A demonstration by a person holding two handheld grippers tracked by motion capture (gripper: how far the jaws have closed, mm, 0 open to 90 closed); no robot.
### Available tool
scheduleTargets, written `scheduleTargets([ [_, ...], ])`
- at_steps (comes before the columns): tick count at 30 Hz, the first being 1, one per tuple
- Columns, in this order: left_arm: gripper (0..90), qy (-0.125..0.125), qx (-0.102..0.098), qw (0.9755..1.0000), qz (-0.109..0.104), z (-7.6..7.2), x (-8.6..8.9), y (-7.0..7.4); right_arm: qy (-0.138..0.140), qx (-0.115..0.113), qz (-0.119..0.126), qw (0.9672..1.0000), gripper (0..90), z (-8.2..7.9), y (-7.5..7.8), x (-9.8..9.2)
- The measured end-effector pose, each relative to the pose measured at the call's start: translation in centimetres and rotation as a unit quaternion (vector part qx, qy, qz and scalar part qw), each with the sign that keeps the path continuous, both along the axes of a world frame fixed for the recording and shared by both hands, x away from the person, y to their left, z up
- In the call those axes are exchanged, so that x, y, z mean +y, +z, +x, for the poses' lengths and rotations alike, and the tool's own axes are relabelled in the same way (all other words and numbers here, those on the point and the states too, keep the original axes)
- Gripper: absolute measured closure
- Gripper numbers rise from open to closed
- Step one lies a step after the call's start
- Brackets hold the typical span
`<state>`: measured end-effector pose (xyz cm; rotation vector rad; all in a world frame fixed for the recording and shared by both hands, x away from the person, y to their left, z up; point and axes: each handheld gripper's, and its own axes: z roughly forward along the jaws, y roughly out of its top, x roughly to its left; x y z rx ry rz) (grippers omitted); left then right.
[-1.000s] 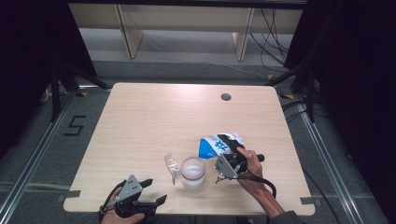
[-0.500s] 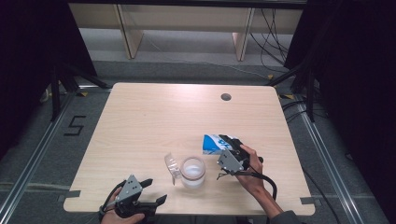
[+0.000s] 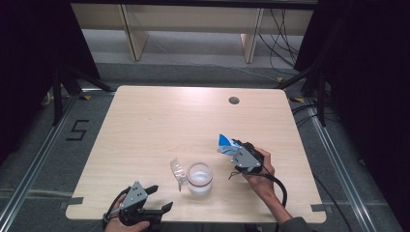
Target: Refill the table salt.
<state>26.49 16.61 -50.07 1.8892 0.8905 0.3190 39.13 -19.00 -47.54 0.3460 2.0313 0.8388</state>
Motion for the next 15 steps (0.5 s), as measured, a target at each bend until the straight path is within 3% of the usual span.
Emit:
scheduleTargets([
  [10, 21.6, 0.003, 0.001, 1.0, 0.001, 0.0, -0.1, 0.0, -0.017, 0.042, 0.06, 0.9972, 71.8, 1.2, -0.7, -1.4],
  [13, 21.7, 0.0, 0.001, 1.0, 0.007, 0.0, 0.1, 0.0, -0.022, 0.053, 0.088, 0.9945, 72.0, 1.5, -0.8, -1.8],
  [15, 21.6, 0.003, 0.001, 1.0, 0.001, 0.0, 0.0, 0.0, -0.023, 0.061, 0.093, 0.9935, 72.2, 1.7, -0.9, -2.0],
])
